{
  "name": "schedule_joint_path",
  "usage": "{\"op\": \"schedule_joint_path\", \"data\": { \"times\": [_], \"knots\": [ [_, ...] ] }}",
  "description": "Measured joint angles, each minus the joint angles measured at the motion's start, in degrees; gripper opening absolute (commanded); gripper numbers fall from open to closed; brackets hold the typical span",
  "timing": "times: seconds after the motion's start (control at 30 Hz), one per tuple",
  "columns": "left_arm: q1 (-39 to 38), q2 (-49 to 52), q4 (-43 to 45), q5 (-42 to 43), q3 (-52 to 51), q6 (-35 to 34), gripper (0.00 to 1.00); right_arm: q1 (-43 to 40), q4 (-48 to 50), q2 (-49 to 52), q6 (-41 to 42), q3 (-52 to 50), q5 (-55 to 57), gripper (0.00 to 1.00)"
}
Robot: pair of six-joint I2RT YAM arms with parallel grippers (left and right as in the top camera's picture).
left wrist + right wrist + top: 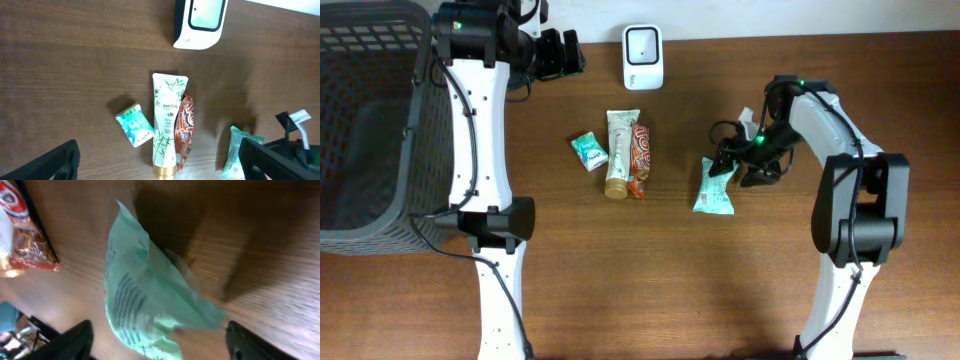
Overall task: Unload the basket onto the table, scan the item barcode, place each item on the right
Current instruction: 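Set the wipes pack down beside the candy bar and raise the right gripper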
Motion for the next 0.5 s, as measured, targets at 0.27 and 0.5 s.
{"op": "schedule_joint_path", "data": {
  "times": [0.27,0.5],
  "knots": [
    [0.0,0.0,0.0,0.0,0.0,0.0,0.99,0.0,6.5,0.0,-0.7,-5.1,-14.6,0.06],
    [0.0,0.0,0.0,0.0,0.0,0.0,0.99,2.1,24.1,0.0,12.3,-1.4,-32.2,0.1]
  ]
}}
